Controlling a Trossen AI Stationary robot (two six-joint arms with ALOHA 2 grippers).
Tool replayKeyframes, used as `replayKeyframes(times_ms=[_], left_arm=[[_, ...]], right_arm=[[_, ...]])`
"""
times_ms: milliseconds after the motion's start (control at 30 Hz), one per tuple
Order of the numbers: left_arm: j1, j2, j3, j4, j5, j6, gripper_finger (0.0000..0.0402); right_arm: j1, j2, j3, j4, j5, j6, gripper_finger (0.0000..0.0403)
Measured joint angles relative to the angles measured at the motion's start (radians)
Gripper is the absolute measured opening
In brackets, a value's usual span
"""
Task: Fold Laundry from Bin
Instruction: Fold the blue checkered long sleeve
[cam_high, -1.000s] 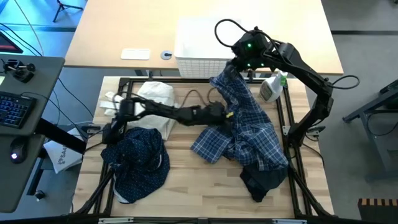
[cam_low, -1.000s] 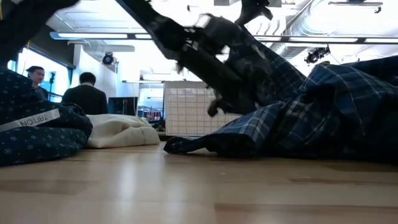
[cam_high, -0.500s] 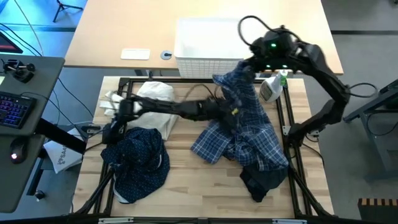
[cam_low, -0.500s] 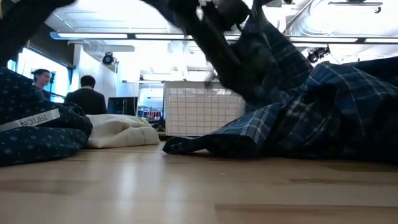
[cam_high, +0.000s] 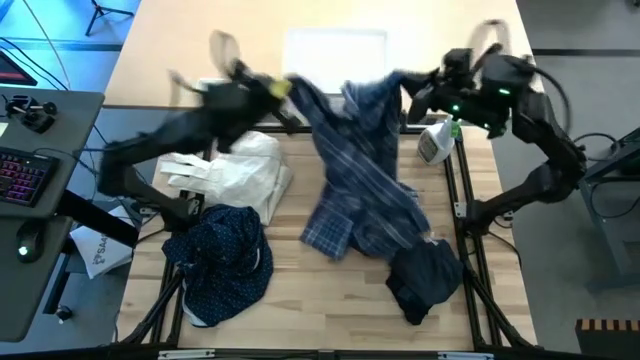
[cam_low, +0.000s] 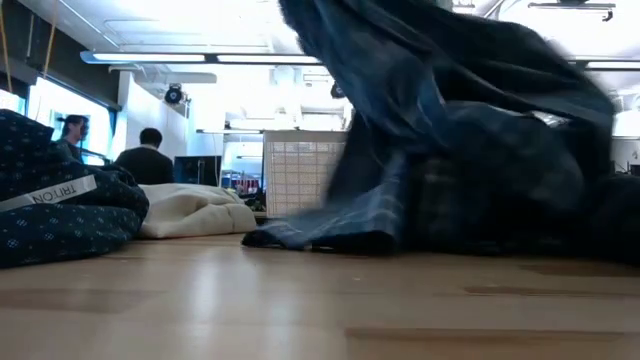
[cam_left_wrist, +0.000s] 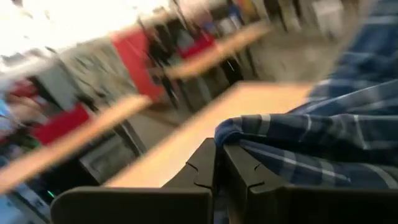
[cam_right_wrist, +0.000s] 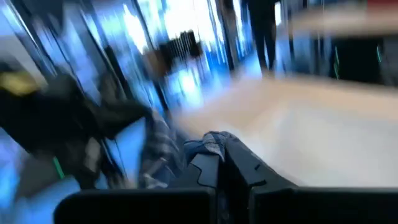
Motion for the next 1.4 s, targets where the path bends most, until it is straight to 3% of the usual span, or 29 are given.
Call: replayKeyframes(times_ms=[133,233,333,500,533,600,667,733,833,967,1067,1133,1200,1333,1400], left_arm=[[0.023,-0.115,0.000,0.194,0.003,0.166,0.0000],[0.035,-0.176,0.000,0.314,0.124,0.246,0.0000],[0.043,-0.227,0.000,0.379,0.320,0.227,0.0000],[0.041,-0.297,0.000,0.434,0.821,0.054,0.0000],[0.041,-0.302,0.001,0.456,0.888,0.008,0.0000],[0.041,-0.299,0.015,0.493,0.972,-0.081,0.0000],[0.042,-0.287,0.046,0.509,1.011,-0.141,0.0000],[0.042,-0.275,0.083,0.514,1.017,-0.159,0.0000],[0.043,-0.252,0.125,0.462,0.970,-0.105,0.0000],[0.085,-0.216,0.133,0.301,0.765,0.013,0.0000],[0.153,-0.162,0.131,0.132,0.653,0.017,0.0000],[0.217,-0.113,0.130,0.008,0.649,-0.025,0.0000],[0.279,-0.056,0.128,-0.118,0.679,-0.078,0.0000],[0.374,0.042,0.044,-0.248,0.738,-0.163,0.0000],[0.391,0.080,-0.038,-0.233,0.745,-0.179,0.0000]], right_arm=[[0.165,0.026,0.000,0.364,0.165,-0.132,0.0000],[0.274,0.060,0.000,0.593,0.138,-0.272,0.0000],[0.356,0.077,-0.001,0.713,-0.123,-0.396,0.0000],[0.440,0.090,-0.001,0.885,-0.748,-0.528,0.0000],[0.450,0.099,-0.001,0.937,-0.831,-0.549,0.0000],[0.465,0.116,-0.002,1.027,-0.891,-0.584,0.0000],[0.470,0.122,-0.004,1.093,-0.832,-0.606,0.0000],[0.463,0.119,-0.004,1.140,-0.669,-0.612,0.0000],[0.432,0.108,0.000,1.155,-0.254,-0.595,0.0000],[0.370,0.100,0.002,1.011,0.393,-0.643,0.0000],[0.311,0.103,0.002,0.786,0.680,-0.662,0.0000],[0.276,0.103,0.002,0.576,0.734,-0.566,0.0000],[0.243,0.103,0.002,0.343,0.724,-0.397,0.0000],[0.172,0.116,0.001,-0.112,0.533,0.071,0.0000],[0.138,0.141,0.001,-0.316,0.438,0.217,0.0000]])
